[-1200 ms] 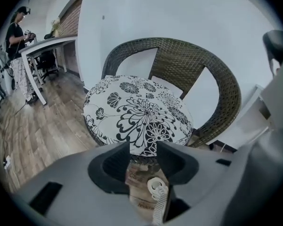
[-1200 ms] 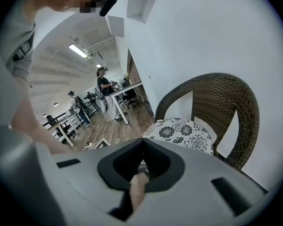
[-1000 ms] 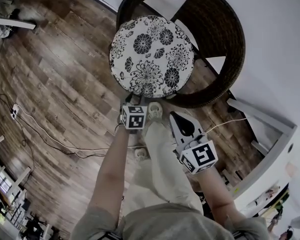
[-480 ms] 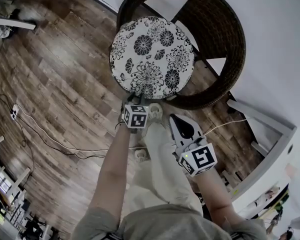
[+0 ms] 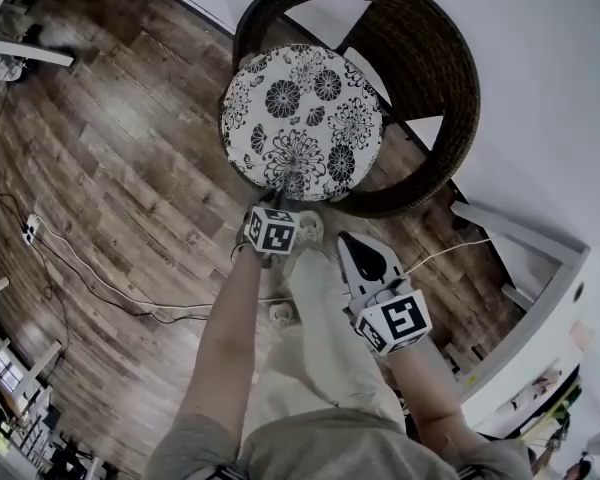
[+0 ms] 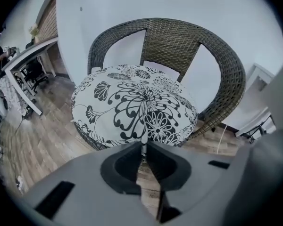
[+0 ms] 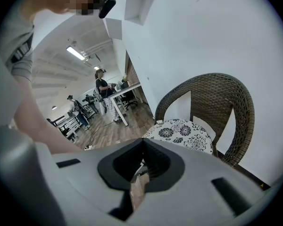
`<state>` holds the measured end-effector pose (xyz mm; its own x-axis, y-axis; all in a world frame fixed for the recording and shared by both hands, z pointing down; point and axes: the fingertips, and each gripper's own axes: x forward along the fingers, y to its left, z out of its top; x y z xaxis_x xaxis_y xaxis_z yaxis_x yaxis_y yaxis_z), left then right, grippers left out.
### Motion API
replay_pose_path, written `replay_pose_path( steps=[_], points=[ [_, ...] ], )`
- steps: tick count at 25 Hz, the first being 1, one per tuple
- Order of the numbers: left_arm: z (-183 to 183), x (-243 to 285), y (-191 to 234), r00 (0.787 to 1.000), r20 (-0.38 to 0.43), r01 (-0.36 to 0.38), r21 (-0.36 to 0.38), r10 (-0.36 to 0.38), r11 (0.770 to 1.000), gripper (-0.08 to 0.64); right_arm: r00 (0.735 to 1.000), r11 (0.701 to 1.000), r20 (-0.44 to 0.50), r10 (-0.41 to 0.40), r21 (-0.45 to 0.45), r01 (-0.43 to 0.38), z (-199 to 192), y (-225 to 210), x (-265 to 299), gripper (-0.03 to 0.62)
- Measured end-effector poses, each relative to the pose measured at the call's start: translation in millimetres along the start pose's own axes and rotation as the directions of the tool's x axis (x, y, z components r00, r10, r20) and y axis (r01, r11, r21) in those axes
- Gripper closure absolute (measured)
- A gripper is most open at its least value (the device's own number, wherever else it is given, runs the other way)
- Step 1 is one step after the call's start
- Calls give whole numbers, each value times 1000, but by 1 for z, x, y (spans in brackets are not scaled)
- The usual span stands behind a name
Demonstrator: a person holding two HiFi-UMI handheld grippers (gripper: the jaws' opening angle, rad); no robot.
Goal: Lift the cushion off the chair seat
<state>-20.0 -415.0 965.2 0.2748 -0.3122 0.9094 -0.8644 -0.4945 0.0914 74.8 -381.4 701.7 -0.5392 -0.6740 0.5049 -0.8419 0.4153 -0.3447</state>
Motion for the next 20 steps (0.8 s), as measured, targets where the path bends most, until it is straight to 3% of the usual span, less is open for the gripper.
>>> replay_pose_path(
  steps=[10, 20],
  points=[
    [-9, -61, -26, 997, 69, 26, -81, -20, 996, 529, 998, 1000, 61, -21, -11, 22, 17, 31, -40, 597],
    [2, -146, -35, 986, 165, 22, -103, -5, 994, 529, 993, 998, 111, -28, -55, 34, 37, 76, -89, 597]
  ],
)
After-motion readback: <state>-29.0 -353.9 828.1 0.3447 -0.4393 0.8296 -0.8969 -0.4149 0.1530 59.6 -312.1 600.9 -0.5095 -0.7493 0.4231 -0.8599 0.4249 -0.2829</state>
